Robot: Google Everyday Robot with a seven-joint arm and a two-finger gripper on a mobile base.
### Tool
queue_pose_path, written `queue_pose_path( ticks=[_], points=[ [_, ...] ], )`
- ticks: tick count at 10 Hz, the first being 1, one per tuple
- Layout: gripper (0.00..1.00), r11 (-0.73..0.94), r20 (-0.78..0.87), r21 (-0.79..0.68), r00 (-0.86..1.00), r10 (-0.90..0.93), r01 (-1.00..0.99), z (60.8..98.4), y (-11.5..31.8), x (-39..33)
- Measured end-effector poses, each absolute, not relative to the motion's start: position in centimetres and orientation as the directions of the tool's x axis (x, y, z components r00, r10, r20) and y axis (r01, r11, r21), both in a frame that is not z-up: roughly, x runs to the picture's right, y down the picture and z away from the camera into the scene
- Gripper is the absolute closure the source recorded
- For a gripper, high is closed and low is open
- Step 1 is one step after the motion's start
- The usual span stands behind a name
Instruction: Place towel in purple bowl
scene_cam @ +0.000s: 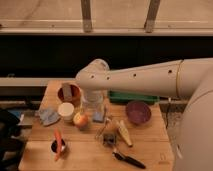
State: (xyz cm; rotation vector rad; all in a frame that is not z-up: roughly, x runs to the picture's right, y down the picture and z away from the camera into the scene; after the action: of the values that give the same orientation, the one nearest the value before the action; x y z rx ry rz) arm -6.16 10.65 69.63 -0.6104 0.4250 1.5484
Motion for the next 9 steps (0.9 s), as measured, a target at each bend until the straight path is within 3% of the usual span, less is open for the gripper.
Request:
queue_pose_path(
  ticks=[6, 9],
  points=[
    [0.35, 0.063, -0.558, -0.266, 0.207, 0.803, -0.962, 70.2, 7.7, -15.7],
    [0.35, 0.222, -0.508, -0.382, 0.405, 0.76, -0.897, 70.4, 7.8, -21.7]
  ],
)
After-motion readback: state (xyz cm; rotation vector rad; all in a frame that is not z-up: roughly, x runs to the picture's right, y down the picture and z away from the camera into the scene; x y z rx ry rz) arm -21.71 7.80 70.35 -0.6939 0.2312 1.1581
